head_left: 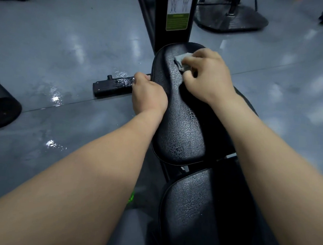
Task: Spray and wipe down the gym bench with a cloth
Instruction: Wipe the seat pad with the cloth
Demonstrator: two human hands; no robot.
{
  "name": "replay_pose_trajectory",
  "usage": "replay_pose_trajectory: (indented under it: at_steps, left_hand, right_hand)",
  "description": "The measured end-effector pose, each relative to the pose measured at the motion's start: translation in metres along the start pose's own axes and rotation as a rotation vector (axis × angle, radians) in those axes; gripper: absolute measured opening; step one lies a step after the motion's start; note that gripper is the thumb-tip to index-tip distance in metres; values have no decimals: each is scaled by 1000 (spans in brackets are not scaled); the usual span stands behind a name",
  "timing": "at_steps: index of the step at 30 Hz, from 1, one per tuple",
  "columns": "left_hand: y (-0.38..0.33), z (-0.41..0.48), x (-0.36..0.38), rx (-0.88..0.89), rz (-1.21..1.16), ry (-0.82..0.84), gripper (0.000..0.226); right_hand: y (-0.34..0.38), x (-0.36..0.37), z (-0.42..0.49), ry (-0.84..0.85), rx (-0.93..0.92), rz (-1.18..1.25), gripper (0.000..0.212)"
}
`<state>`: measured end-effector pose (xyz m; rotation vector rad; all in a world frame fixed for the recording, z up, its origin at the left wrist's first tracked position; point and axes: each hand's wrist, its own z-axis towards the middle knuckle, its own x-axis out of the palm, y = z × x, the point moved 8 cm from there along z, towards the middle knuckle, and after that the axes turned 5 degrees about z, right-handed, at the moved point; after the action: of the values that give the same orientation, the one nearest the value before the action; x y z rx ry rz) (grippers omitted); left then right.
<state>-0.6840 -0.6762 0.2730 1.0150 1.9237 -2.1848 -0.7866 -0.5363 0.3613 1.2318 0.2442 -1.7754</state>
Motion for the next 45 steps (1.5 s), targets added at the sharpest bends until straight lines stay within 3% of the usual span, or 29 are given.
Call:
replay_pose_trajectory:
  at_steps: [7,12,17,19,25,30,33,38,41,45]
  left_hand:
    - [-2,-1,-1,8,21,-1,27]
    - [-1,0,-1,4,39,-5,28]
    - [-2,0,-2,7,41,-18,27]
    - [-7,-3,-4,38,53,-39,25]
    - [-25,-11,-10,164,142,-23,29]
    - [-32,-28,5,135,264,149,39]
    - [-34,-39,7,169,325,115,42]
    - [-33,-38,9,207,378,40,41]
    - [-33,-40,9,210,374,40,41]
    - [-34,-41,9,206,382,17,40]
  right_hand:
    - [-2,-5,-13,75,-205,41,21]
    - [-54,-21,-10,-25,86,5,18]
    - [-2,3,-28,33,-179,29,23]
    - [-5,1,-30,72,-204,25,24]
    - [-50,-16,-24,47,71,12,21]
    - [-60,-29,-41,34,176,127,22]
    - [-66,-20,-19,51,240,122,25]
    - [-66,-10,-2,86,218,110,36]
    - [-70,-18,-19,130,177,5,36]
    - [-83,-21,-24,123,217,54,34]
